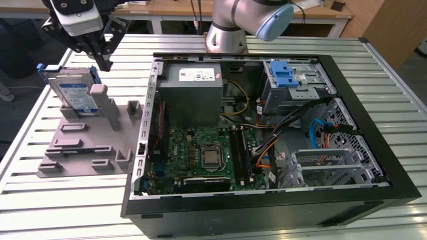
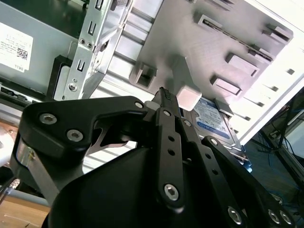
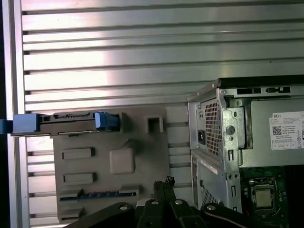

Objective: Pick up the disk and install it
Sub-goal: 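Reach for the disk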

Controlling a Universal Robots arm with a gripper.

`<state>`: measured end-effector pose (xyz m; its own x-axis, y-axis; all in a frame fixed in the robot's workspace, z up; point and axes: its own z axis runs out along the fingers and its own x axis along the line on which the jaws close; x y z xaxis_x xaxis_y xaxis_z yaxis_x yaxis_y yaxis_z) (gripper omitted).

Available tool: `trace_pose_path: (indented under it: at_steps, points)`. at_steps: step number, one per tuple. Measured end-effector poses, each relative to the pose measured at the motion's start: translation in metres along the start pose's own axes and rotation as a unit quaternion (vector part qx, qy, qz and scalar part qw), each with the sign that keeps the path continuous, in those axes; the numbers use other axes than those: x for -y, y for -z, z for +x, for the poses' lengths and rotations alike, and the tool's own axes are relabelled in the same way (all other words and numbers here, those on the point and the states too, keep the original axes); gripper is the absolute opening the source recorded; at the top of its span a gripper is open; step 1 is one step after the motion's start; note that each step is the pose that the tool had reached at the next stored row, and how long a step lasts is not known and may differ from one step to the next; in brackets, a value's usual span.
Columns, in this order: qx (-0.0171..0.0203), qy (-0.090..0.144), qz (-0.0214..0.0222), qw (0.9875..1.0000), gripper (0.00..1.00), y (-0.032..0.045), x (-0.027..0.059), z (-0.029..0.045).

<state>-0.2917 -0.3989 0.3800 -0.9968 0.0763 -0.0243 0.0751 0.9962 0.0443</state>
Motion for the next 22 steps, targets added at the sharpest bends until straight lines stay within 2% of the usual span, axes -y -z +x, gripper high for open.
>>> trace_pose_path:
  at_steps: [22]
  points:
    - [0.0000,0.000,0.0000,1.0000,0.11,-0.0012,0.0012,0.0156]
